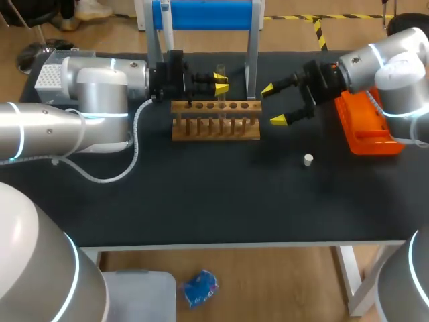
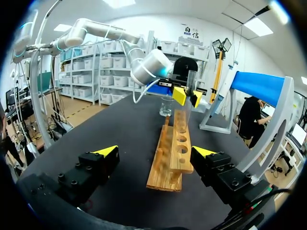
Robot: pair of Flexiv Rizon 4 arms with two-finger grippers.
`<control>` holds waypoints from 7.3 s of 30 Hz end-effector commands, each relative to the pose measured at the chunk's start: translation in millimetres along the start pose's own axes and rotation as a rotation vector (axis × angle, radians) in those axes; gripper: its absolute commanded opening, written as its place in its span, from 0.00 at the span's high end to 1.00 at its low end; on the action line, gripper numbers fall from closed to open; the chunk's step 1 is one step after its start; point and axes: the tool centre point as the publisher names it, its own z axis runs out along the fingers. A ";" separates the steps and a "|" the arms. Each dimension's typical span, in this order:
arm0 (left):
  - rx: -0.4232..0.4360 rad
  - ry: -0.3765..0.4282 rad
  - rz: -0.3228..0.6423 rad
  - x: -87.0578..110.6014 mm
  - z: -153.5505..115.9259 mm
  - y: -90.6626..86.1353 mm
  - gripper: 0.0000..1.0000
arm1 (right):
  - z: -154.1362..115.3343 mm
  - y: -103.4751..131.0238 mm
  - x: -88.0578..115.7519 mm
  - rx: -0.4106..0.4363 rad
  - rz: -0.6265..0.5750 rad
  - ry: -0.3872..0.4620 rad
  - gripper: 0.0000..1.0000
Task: Invert the test tube, pick up the pipette, mount the tip to pipette, aspirate from beaker and dispense into the tube, eject the tip, return the pipette, and cap with the stopper.
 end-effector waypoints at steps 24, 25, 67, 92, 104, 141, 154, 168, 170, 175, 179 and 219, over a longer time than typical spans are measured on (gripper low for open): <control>-0.095 -0.206 -0.032 22.7 -79.5 -42.6 0.00 | -0.1 -0.7 -0.6 0.000 -0.001 0.003 0.00; -0.098 -0.231 -0.037 25.3 -85.4 -43.5 0.00 | -0.1 -0.7 -0.6 0.000 -0.001 0.003 0.00; -0.118 -0.716 -0.183 12.4 -188.1 -52.8 0.00 | -28.7 33.4 36.2 -0.107 0.059 -0.047 0.00; -0.177 -0.934 -0.295 -24.8 -209.6 -37.4 0.00 | -59.1 67.6 91.3 -0.172 0.129 -0.168 0.00; -0.113 -0.967 -0.314 -42.8 -214.5 -41.6 0.00 | -53.2 67.9 98.4 -0.181 0.142 -0.131 0.00; -0.203 -1.219 -0.409 -94.4 -337.5 3.6 0.00 | -13.8 63.8 187.6 -0.259 0.230 0.083 0.00; -0.253 -1.249 -0.362 -102.0 -346.9 14.6 0.00 | -7.3 55.8 189.7 -0.259 0.235 0.105 0.00; -0.359 -1.236 -0.362 -135.7 -391.9 56.5 0.00 | 14.5 26.9 214.0 -0.246 0.247 0.145 0.00; -0.383 -1.249 -0.367 -141.0 -396.1 63.2 0.00 | 16.2 24.5 215.4 -0.244 0.255 0.141 0.00; -0.414 -1.248 -0.377 -151.0 -403.1 77.4 0.00 | 22.2 18.5 220.3 -0.244 0.288 0.129 0.00; -0.435 -1.263 -0.366 -157.6 -408.2 81.6 0.00 | 25.3 17.4 223.5 -0.244 0.282 0.138 0.00; -0.508 -1.319 -0.352 -195.5 -435.0 105.0 0.35 | 25.3 17.4 223.5 -0.244 0.282 0.138 0.00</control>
